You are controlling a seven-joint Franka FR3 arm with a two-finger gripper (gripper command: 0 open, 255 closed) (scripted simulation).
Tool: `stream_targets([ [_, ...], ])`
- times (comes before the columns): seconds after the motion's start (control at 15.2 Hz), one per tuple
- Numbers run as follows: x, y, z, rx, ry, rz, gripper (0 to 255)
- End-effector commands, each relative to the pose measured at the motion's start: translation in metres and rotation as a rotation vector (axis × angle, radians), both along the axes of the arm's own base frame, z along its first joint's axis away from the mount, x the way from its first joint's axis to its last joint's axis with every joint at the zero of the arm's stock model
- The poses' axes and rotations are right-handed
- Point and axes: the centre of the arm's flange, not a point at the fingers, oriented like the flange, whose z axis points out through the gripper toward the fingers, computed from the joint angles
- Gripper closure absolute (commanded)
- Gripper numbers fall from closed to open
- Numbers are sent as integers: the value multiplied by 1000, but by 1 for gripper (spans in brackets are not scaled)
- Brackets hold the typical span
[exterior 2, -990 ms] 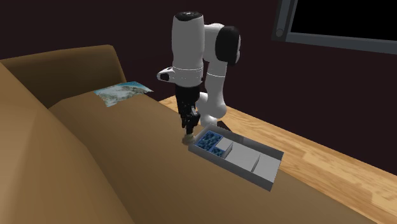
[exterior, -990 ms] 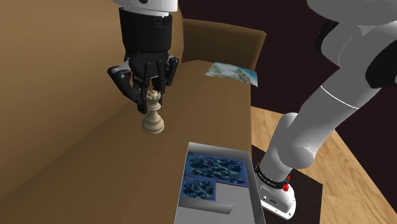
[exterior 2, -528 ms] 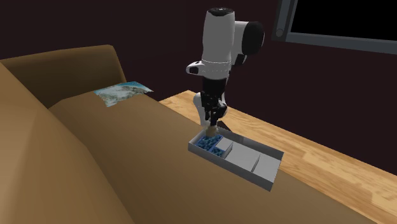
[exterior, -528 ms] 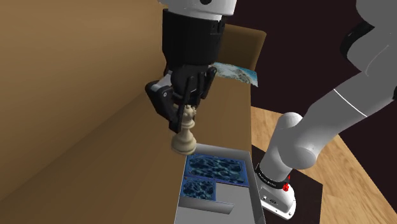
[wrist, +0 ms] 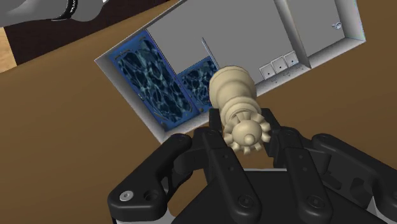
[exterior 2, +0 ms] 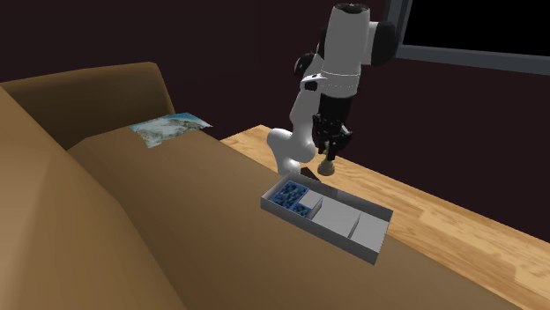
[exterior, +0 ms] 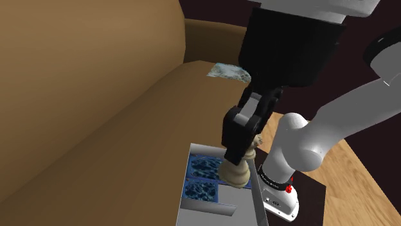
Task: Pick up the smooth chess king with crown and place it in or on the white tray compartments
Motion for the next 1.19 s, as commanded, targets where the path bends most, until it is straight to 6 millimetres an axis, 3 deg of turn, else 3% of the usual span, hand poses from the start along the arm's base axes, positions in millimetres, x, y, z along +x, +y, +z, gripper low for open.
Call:
stream_targets([
  [0.0,-14,-1,-6,0,0,-1,255],
  [1.12,-14,-1,-95,0,0,-1,255],
])
